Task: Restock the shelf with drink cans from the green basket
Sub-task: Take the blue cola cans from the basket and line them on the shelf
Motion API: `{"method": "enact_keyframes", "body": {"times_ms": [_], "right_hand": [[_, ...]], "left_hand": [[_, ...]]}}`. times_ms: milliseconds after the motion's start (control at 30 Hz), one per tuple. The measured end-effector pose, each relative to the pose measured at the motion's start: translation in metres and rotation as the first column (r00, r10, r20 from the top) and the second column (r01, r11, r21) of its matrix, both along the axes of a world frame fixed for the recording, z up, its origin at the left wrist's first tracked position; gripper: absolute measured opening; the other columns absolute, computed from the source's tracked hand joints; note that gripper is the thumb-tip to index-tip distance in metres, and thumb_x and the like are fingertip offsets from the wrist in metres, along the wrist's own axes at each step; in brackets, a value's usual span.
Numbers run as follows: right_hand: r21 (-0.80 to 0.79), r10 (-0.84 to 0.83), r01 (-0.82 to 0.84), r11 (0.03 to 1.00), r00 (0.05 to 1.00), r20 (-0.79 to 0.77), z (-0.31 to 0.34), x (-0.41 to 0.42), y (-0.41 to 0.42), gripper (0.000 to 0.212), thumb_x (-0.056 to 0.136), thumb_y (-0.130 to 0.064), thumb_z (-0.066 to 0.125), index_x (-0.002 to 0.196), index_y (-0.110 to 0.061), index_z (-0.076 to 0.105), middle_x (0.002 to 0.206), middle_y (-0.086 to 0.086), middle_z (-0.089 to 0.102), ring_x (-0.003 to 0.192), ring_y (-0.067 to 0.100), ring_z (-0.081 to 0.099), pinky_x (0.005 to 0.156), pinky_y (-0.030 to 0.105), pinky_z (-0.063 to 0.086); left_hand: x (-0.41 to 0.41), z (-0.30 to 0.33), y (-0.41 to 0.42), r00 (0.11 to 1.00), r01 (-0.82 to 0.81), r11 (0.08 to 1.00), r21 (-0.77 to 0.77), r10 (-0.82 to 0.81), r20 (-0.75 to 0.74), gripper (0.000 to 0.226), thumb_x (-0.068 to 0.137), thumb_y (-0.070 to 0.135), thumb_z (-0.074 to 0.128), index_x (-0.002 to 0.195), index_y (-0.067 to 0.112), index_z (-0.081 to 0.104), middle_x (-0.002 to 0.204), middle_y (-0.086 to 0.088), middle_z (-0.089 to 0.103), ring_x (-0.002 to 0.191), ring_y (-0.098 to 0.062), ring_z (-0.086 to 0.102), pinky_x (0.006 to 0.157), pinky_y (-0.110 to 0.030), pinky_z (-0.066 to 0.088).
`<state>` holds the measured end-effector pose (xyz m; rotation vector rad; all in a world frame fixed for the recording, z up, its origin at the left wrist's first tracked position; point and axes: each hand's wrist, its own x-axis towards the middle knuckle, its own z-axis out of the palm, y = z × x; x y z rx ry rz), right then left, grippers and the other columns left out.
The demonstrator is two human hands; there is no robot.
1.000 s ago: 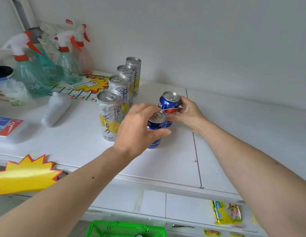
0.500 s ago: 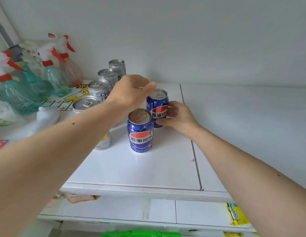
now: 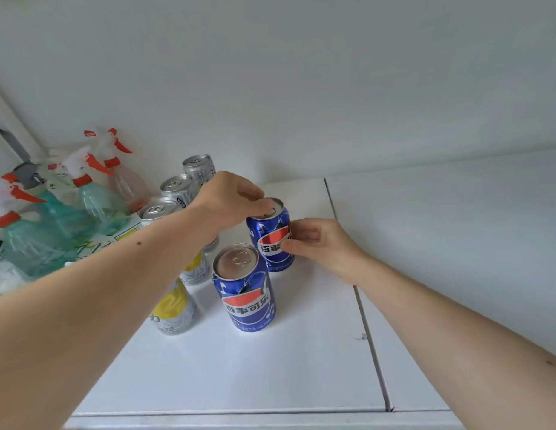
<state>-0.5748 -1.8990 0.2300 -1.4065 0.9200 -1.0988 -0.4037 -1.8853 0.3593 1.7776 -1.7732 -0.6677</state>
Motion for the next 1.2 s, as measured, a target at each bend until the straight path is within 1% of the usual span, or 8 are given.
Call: {"method": "enact_keyframes", "body": {"times_ms": [100, 333, 533, 633, 733, 867, 1033, 1200], "right_hand": [[-0.013, 0.013, -0.013, 1.000, 1.000, -0.002, 0.001, 0.009, -0.002, 0.038, 0.082, -0.005, 0.076, 0.118, -0.004, 0.067, 0.111, 0.008, 0.073, 0.096, 0.012, 0.071, 0.082, 0.023, 0.056], [0.002, 0.000, 0.000, 1.000, 1.000, -0.011, 0.001, 0.027, -0.005, 0.036, 0.080, -0.007, 0.078, 0.114, -0.006, 0.067, 0.112, 0.012, 0.073, 0.103, 0.024, 0.070, 0.092, 0.038, 0.056], [0.003, -0.018, 0.018, 1.000, 0.995, -0.099, 0.005, 0.028, -0.001, 0.038, 0.080, -0.017, 0.079, 0.115, -0.013, 0.067, 0.113, 0.005, 0.073, 0.102, 0.017, 0.070, 0.092, 0.033, 0.055], [0.009, -0.010, 0.011, 1.000, 0.990, -0.143, 0.007, 0.027, 0.003, 0.050, 0.078, -0.027, 0.082, 0.122, -0.014, 0.063, 0.121, 0.004, 0.070, 0.110, 0.017, 0.067, 0.098, 0.038, 0.052], [0.025, -0.077, 0.084, 0.996, 0.974, -0.214, 0.013, 0.024, 0.011, 0.066, 0.078, -0.037, 0.080, 0.135, -0.013, 0.055, 0.133, 0.004, 0.061, 0.120, 0.019, 0.060, 0.102, 0.036, 0.048], [-0.043, -0.264, 0.261, 0.964, 0.939, -0.221, 0.024, 0.018, 0.028, 0.038, 0.089, -0.028, 0.071, 0.121, -0.011, 0.064, 0.122, 0.006, 0.067, 0.103, 0.012, 0.064, 0.092, 0.028, 0.051], [-0.108, -0.482, 0.470, 0.876, 0.851, -0.208, 0.023, 0.021, 0.072, 0.007, 0.089, -0.030, 0.065, 0.089, -0.024, 0.071, 0.089, -0.007, 0.072, 0.092, 0.015, 0.068, 0.090, 0.047, 0.055], [-0.178, -0.638, 0.613, 0.770, 0.741, -0.209, 0.022, 0.053, 0.153, 0.010, 0.091, -0.027, 0.061, 0.083, -0.026, 0.067, 0.079, -0.011, 0.067, 0.079, 0.010, 0.063, 0.084, 0.034, 0.054]], "left_hand": [[0.004, 0.003, -0.003, 0.998, -0.039, 0.999, -0.022, 0.040, 0.049, 0.030, 0.076, 0.030, 0.078, 0.102, 0.016, 0.074, 0.097, 0.000, 0.072, 0.088, -0.015, 0.065, 0.083, -0.034, 0.056], [0.005, 0.008, -0.005, 0.977, -0.063, 0.997, -0.042, 0.070, 0.202, 0.028, 0.076, 0.033, 0.077, 0.098, 0.015, 0.074, 0.095, -0.001, 0.072, 0.087, -0.018, 0.065, 0.074, -0.031, 0.055], [0.005, 0.006, -0.007, 0.968, -0.073, 0.996, -0.045, 0.082, 0.237, 0.033, 0.076, 0.032, 0.076, 0.104, 0.015, 0.071, 0.100, -0.003, 0.071, 0.088, -0.019, 0.063, 0.073, -0.030, 0.053], [0.004, 0.005, -0.007, 0.972, -0.076, 0.995, -0.060, 0.087, 0.217, 0.041, 0.078, 0.032, 0.075, 0.114, 0.015, 0.067, 0.108, -0.001, 0.069, 0.096, -0.019, 0.063, 0.081, -0.030, 0.053], [0.002, 0.007, -0.003, 0.981, -0.077, 0.991, -0.113, 0.096, 0.167, 0.043, 0.082, 0.033, 0.071, 0.120, 0.015, 0.064, 0.115, 0.000, 0.067, 0.099, -0.019, 0.063, 0.076, -0.030, 0.053], [-0.004, 0.014, 0.012, 0.993, -0.099, 0.974, -0.201, 0.111, 0.047, 0.034, 0.084, 0.034, 0.065, 0.115, 0.020, 0.068, 0.113, 0.004, 0.068, 0.098, -0.013, 0.063, 0.083, -0.027, 0.052], [-0.007, 0.006, 0.053, 1.000, 0.007, 0.952, -0.306, -0.012, -0.015, 0.032, 0.086, 0.034, 0.063, 0.113, 0.018, 0.069, 0.110, 0.005, 0.071, 0.101, -0.011, 0.065, 0.087, -0.022, 0.049], [0.011, -0.017, 0.123, 0.993, 0.069, 0.913, -0.401, -0.103, -0.064, 0.032, 0.085, 0.036, 0.058, 0.110, 0.019, 0.069, 0.109, 0.007, 0.070, 0.102, -0.007, 0.064, 0.089, -0.022, 0.051]]}}
